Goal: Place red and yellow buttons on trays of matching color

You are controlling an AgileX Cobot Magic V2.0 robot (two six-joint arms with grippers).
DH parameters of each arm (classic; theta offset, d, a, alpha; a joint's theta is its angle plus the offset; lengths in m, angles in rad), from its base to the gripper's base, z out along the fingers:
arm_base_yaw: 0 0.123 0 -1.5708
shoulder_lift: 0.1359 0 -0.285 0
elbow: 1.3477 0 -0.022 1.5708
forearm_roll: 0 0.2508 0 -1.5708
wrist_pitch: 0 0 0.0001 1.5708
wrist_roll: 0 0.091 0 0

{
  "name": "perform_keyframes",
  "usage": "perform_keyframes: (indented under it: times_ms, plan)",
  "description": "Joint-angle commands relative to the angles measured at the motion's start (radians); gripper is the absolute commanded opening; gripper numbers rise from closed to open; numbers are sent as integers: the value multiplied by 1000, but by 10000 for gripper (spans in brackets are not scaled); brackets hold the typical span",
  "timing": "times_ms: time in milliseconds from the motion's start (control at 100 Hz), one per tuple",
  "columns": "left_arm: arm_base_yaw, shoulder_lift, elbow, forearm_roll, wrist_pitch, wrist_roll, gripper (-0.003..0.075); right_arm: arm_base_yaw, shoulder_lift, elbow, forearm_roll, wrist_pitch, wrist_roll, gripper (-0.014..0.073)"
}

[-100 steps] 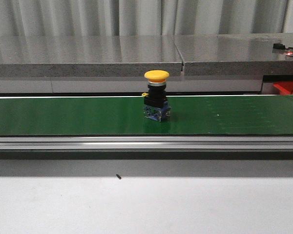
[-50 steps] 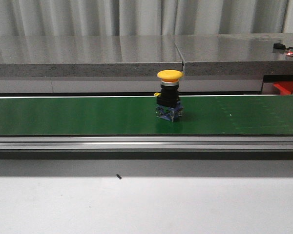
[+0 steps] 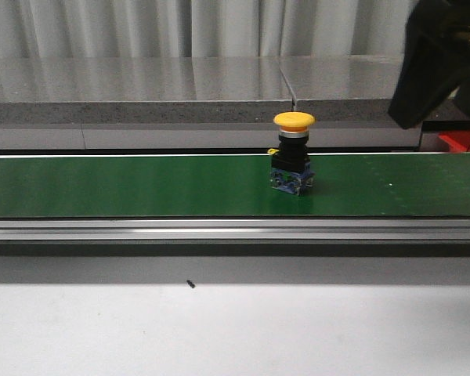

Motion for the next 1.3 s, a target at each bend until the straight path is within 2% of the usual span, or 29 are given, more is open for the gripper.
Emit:
perform_keyframes:
  times_ms: [0, 380, 700, 820, 970, 1020, 1290]
  plan:
    - [-7, 8, -25, -23, -64, -3, -20, 10, 21, -73, 12, -17, -30, 603]
    - [-7, 8, -25, -23, -64, -3, -20, 78, 182, -215, 12, 11, -39, 603]
    - [-7, 8, -25, -23, -64, -3, -20, 82, 284, -297, 12, 9, -54, 591]
    - [-7, 8, -25, -23, -64, -3, -20, 82, 314, -321, 9, 9, -57, 508]
    - [-7, 8, -25, -23, -64, -3, -20, 81, 330, -326, 3, 33, -57, 265]
    - [-7, 8, -25, -23, -64, -3, -20, 74, 332, -327, 4, 46, -56, 213]
    - [-7, 8, -25, -23, -64, -3, -20, 9, 300, -397, 4, 176, -16, 192]
